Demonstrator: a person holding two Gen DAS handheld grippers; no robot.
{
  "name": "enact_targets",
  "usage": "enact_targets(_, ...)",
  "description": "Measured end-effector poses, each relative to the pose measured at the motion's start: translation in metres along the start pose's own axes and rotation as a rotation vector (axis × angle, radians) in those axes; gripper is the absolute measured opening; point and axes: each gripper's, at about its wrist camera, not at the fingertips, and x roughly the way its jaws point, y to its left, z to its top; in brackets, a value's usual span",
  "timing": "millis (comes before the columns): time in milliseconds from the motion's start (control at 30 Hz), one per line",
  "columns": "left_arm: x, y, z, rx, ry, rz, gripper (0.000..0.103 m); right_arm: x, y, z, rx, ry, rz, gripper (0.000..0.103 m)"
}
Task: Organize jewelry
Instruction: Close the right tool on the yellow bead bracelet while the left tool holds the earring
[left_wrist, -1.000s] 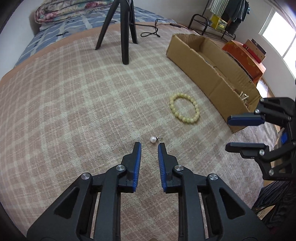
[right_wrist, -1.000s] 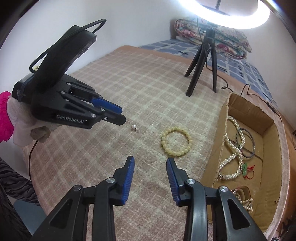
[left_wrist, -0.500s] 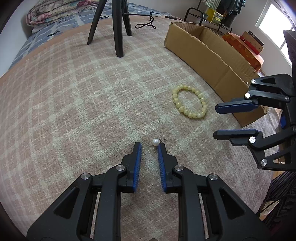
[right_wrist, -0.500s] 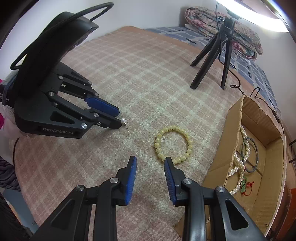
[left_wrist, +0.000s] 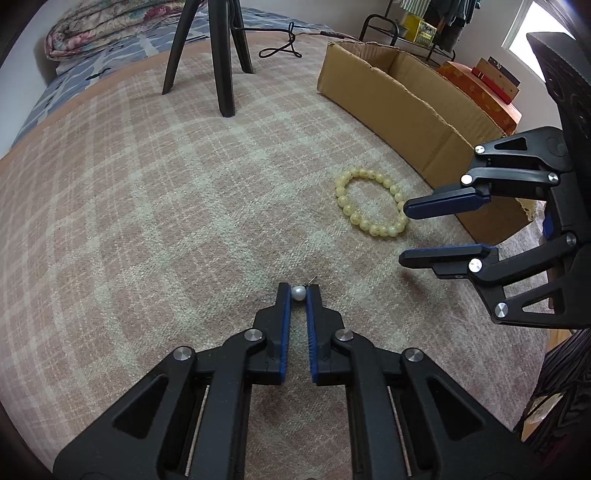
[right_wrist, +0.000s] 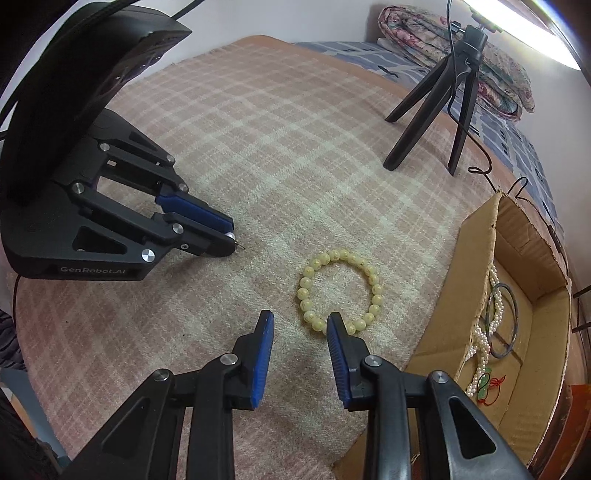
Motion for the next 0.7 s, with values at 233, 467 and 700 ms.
enact_targets(233,-0.002,0.003,0.000,-0.016,-0.012,0.015,0.006,0.007,0.000,0.002,0.001,0.015,0.001,0.026)
enact_targets(467,-0.004,0.007,-0.001,-0.033,-0.019,0.027,0.006,0.019,-0.003,0.008,0.001,0.032,-0.004,0.022)
enact_targets(700,-0.009,0.015,-0.002,-0.069,-0.034,0.039,0.006,0.023,0.000,0.010,0.010,0.022,0.013,0.008)
